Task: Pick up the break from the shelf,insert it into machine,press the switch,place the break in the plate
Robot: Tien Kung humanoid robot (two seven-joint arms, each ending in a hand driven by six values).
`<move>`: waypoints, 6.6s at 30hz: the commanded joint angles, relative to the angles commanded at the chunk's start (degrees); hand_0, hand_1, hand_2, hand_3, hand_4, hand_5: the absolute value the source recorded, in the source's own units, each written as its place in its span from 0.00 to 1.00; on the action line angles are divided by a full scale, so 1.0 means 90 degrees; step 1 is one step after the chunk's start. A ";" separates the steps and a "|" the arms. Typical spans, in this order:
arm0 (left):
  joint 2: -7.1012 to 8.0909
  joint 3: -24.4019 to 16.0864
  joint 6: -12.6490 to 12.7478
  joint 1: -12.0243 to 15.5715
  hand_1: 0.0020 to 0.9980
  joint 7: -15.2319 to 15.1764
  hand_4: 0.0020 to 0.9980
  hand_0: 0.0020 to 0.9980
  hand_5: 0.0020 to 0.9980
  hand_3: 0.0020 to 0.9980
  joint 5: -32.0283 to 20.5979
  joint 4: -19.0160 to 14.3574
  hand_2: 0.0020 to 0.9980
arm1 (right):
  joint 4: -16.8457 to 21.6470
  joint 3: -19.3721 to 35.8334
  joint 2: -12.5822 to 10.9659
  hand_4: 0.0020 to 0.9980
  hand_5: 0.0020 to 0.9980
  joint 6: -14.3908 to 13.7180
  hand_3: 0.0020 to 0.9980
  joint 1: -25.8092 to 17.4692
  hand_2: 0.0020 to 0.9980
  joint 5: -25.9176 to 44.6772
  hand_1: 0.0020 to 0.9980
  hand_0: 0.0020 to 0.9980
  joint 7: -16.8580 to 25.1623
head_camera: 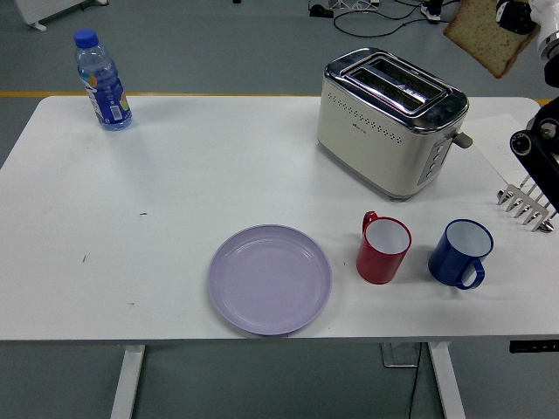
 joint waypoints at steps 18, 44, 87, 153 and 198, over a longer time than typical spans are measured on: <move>0.0000 -0.0008 0.0032 0.0008 0.48 0.0049 0.27 0.63 0.83 0.53 0.0070 0.0000 0.49 | -0.1196 -0.0614 0.1411 0.41 0.00 -0.0036 0.47 0.0675 0.36 0.0056 0.28 0.19 0.0110; 0.0000 -0.0016 0.0127 -0.0072 0.47 0.0039 0.28 0.63 0.81 0.52 0.0065 0.0000 0.47 | -0.2195 -0.0603 0.1748 0.42 0.00 -0.0179 0.46 0.0762 0.35 -0.0488 0.27 0.19 0.0728; 0.0000 0.0025 0.0180 -0.0111 0.47 0.0037 0.28 0.63 0.81 0.51 0.0052 0.0000 0.46 | -0.3083 -0.0588 0.2043 0.70 0.13 0.0542 0.90 0.0863 0.92 -0.1021 0.76 0.79 0.1066; 0.0000 0.0123 0.0082 -0.0028 0.47 -0.0033 0.27 0.63 0.81 0.51 -0.0097 0.0000 0.47 | 0.0520 -0.0013 -0.1042 0.39 0.00 -0.0220 0.60 -0.2259 0.35 0.2021 0.24 0.24 0.1445; 0.0000 0.0194 0.0072 -0.0006 0.48 -0.0018 0.27 0.63 0.81 0.51 -0.0129 0.0000 0.47 | -0.0387 -0.0143 -0.0413 0.36 0.00 -0.0078 0.59 -0.2333 0.34 0.1737 0.23 0.24 0.1169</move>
